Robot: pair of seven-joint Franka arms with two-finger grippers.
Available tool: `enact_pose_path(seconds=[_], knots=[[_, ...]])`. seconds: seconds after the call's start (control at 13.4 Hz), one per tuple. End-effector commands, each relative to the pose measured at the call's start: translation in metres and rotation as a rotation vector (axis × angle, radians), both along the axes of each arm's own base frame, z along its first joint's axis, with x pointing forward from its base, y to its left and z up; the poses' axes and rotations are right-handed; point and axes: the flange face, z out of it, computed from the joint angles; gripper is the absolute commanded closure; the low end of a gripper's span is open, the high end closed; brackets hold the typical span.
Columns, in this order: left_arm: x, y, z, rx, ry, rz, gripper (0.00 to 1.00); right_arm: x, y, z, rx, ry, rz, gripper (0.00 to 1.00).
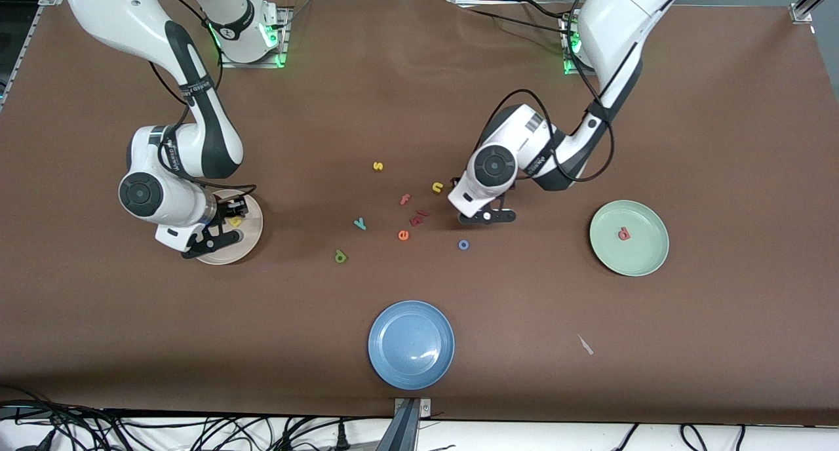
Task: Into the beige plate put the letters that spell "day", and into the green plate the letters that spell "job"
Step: 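Drop the yellow letter on the white plate while the left gripper returns, then grasp the cyan l with the left gripper while the right gripper reaches letters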
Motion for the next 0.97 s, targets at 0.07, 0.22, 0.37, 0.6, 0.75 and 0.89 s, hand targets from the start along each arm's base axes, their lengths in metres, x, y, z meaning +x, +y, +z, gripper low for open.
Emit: enact_pose_path(seconds=[0.07, 0.22, 0.37, 0.6, 0.75, 0.89], knots=[[-0.008, 0.001, -0.017, -0.04, 0.022, -0.206, 0.17, 0.011, 0.034, 0.017, 0.027, -0.019, 0.036, 0.0], [-0.01, 0.001, -0.029, -0.048, 0.041, -0.243, 0.4, 0.015, 0.054, 0.023, 0.042, -0.038, 0.038, 0.0], [-0.006, 0.003, -0.032, -0.031, 0.022, -0.302, 0.59, 0.021, 0.08, 0.03, 0.064, -0.058, 0.07, 0.0], [-0.004, -0.002, -0.038, -0.053, -0.006, -0.307, 0.59, 0.026, 0.131, 0.026, 0.132, -0.062, 0.102, 0.0], [-0.001, -0.004, -0.045, -0.075, -0.031, -0.298, 0.59, 0.032, 0.147, 0.021, 0.153, -0.073, 0.123, 0.0], [0.001, -0.005, -0.048, -0.088, -0.045, -0.292, 0.59, 0.035, 0.17, 0.015, 0.172, -0.074, 0.161, 0.0]])
